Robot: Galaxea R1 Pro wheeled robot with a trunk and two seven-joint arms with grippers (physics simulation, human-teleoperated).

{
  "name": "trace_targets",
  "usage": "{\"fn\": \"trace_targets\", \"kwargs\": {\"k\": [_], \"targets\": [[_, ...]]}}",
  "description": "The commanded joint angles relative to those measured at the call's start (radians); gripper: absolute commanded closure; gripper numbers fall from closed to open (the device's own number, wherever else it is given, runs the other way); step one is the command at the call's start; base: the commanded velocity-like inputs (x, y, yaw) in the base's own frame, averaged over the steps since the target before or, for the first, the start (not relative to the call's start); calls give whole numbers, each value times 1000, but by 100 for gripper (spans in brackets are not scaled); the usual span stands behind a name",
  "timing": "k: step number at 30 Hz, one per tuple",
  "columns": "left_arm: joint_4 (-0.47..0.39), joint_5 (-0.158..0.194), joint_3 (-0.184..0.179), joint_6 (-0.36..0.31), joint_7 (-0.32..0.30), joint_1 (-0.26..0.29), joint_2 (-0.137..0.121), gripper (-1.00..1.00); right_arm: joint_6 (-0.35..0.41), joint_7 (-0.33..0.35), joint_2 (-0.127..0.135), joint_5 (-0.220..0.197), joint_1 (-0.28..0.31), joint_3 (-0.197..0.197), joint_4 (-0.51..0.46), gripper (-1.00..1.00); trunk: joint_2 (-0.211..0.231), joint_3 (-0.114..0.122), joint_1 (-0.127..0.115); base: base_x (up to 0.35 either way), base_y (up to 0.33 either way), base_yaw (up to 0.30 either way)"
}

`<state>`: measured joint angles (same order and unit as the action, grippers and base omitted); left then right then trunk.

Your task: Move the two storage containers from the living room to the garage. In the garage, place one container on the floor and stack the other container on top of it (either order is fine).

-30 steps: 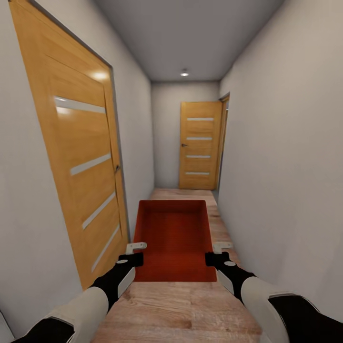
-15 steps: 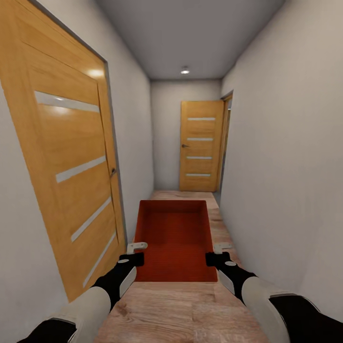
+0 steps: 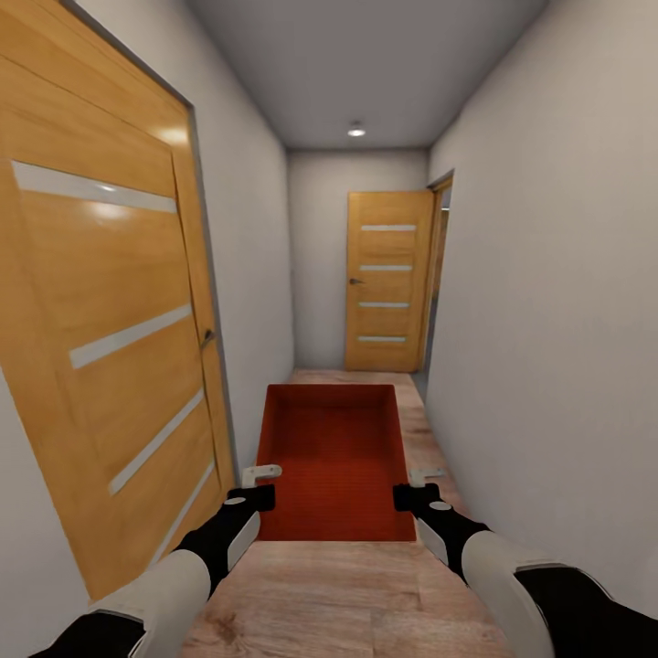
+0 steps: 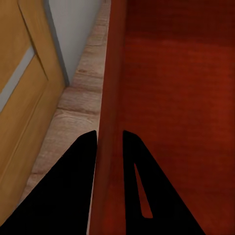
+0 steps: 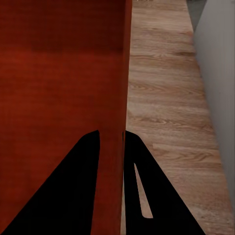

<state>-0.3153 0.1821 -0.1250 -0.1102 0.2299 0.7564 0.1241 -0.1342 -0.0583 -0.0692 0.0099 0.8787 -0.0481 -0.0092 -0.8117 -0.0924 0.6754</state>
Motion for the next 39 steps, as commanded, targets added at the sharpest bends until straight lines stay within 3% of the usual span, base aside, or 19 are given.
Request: {"fn": "trace_targets", "kwargs": {"k": [1,20,39], "targets": [[-5,-16,25,26,20,2,-32,100,-4,-5,17,-10,0,24,3,100,-1,-2,1,321,0,0],[-5,-16,25,26,20,2,-31,100,-3,-4,17,-11,0,25,3,100,-1,-2,1,321,0,-1],[-5,-16,25,26,21,1,-32,100,-3,-7,14,-11,0,25,5,100,-1,-2,1,321,0,-75]]}}
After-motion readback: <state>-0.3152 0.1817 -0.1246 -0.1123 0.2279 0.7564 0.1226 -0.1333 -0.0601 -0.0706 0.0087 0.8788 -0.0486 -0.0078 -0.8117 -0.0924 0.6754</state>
